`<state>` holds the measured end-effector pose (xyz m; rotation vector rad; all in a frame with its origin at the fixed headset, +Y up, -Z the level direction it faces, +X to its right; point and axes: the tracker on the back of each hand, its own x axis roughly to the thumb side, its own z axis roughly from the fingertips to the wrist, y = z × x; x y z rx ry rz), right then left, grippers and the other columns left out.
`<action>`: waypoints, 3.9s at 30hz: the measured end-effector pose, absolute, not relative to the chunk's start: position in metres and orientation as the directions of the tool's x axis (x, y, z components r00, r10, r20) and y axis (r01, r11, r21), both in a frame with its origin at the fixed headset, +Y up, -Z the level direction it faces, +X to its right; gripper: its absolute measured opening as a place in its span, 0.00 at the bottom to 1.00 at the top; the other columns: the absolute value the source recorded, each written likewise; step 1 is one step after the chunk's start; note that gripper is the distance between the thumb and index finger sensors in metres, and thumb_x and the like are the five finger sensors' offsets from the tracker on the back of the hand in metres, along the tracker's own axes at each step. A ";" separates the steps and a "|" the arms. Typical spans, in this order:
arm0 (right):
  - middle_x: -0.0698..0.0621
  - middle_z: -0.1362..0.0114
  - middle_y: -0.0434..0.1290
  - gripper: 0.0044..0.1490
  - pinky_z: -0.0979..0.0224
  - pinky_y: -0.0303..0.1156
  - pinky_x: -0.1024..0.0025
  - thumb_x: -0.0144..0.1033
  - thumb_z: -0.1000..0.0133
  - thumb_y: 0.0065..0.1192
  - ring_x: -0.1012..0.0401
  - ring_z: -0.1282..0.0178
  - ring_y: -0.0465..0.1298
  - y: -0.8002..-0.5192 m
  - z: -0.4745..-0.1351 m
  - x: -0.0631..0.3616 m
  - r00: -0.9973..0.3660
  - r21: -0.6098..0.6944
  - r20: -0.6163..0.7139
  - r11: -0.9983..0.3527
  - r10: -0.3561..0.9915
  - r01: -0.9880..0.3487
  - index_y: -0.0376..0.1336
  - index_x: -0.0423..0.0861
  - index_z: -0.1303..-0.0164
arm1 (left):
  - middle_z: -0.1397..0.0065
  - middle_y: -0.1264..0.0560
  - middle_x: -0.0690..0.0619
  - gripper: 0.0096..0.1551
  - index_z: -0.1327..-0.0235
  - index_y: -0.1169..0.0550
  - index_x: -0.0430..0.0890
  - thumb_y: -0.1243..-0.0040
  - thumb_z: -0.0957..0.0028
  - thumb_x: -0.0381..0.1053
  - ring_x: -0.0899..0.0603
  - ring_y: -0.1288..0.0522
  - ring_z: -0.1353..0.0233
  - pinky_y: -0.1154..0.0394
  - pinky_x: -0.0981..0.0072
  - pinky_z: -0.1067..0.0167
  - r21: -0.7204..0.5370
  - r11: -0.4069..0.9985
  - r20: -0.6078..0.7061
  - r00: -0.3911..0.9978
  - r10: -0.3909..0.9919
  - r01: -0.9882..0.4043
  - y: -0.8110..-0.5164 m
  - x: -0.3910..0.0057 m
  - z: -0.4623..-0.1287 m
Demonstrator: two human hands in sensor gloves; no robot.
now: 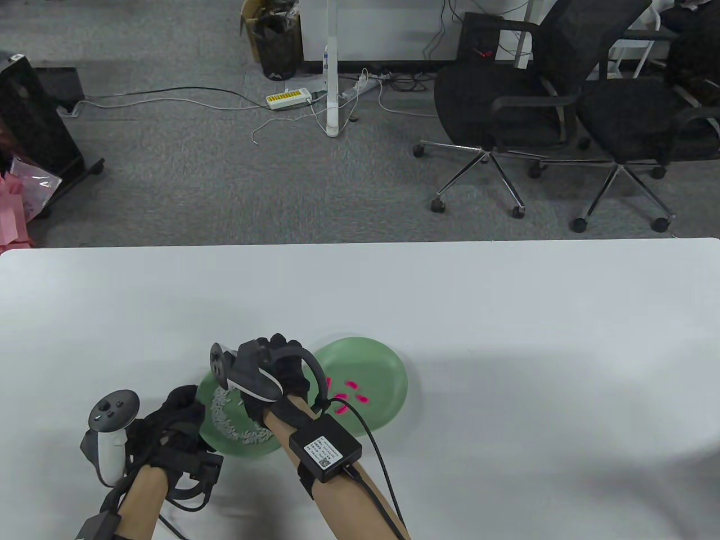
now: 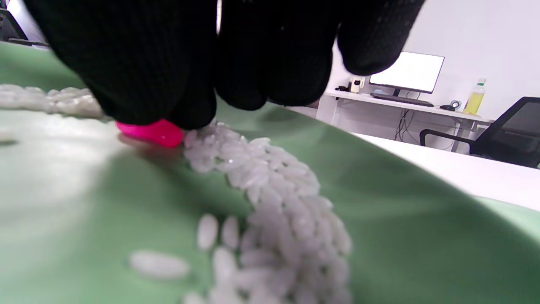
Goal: Pick gummy candy with hand pinch into plate
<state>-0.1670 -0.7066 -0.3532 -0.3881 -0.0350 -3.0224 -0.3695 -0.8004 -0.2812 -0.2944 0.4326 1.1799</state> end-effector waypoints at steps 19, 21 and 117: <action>0.56 0.36 0.75 0.28 0.23 0.64 0.43 0.50 0.60 0.75 0.52 0.32 0.72 -0.714 -0.350 -0.169 -0.938 0.061 0.322 -0.986 -0.125 0.153 0.77 0.51 0.52 | 0.41 0.16 0.47 0.33 0.31 0.27 0.46 0.41 0.53 0.48 0.41 0.10 0.71 0.14 0.60 0.72 -0.005 0.336 -0.455 0.301 0.838 -0.942 -0.804 -0.369 -0.285; 0.56 0.36 0.75 0.28 0.23 0.64 0.43 0.50 0.60 0.76 0.52 0.32 0.72 -0.714 -0.349 -0.169 -0.938 0.052 0.322 -0.987 -0.128 0.153 0.77 0.51 0.52 | 0.41 0.16 0.47 0.33 0.31 0.27 0.46 0.41 0.53 0.48 0.40 0.10 0.71 0.14 0.59 0.72 -0.008 0.328 -0.455 0.296 0.840 -0.944 -0.806 -0.370 -0.285; 0.53 0.13 0.54 0.53 0.17 0.53 0.41 0.64 0.57 0.57 0.48 0.12 0.55 -0.716 -0.330 0.166 -0.986 -0.124 -0.068 -0.982 0.152 -0.143 0.52 0.55 0.21 | 0.30 0.25 0.37 0.44 0.24 0.34 0.42 0.40 0.53 0.58 0.36 0.09 0.52 0.13 0.53 0.55 0.178 0.625 -0.595 0.423 0.683 -0.760 -0.804 -0.367 -0.283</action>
